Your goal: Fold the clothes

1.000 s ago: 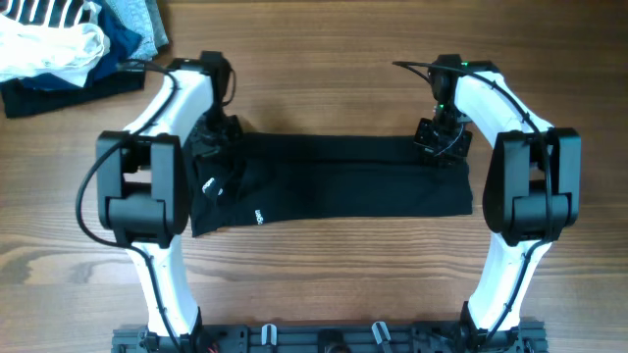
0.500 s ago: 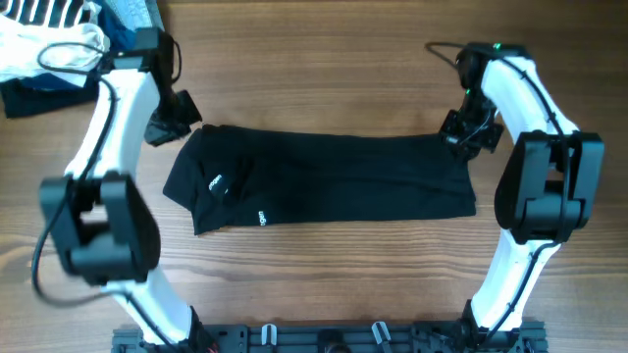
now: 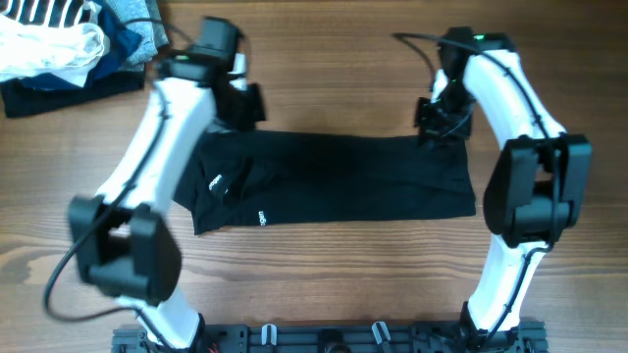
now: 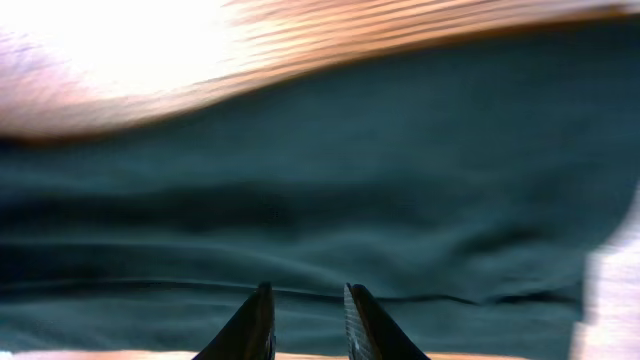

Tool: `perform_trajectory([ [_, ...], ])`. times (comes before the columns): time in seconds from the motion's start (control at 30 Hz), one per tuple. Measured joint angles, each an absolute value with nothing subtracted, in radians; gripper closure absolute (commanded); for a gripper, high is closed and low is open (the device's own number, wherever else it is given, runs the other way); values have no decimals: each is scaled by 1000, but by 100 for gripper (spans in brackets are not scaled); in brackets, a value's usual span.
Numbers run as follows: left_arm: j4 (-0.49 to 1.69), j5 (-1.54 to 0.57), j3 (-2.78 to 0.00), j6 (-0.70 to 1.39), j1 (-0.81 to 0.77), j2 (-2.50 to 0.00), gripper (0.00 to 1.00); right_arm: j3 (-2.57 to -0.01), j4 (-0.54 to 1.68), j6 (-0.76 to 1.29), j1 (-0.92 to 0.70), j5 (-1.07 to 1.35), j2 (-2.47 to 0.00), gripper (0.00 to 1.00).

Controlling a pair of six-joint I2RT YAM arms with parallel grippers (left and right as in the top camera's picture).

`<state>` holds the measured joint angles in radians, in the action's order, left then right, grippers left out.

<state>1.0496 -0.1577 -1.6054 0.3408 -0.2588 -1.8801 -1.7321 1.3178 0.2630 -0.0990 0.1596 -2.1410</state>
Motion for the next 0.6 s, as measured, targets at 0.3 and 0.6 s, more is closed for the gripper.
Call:
perform_trajectory([
  [0.3, 1092, -211, -1596, 340, -330, -2115, 95, -1584, 1200, 312, -122, 175, -2138, 73],
  [0.6, 1181, -117, -1566, 334, -280, -2141, 95, -1407, 1080, 392, -110, 168, -2085, 77],
])
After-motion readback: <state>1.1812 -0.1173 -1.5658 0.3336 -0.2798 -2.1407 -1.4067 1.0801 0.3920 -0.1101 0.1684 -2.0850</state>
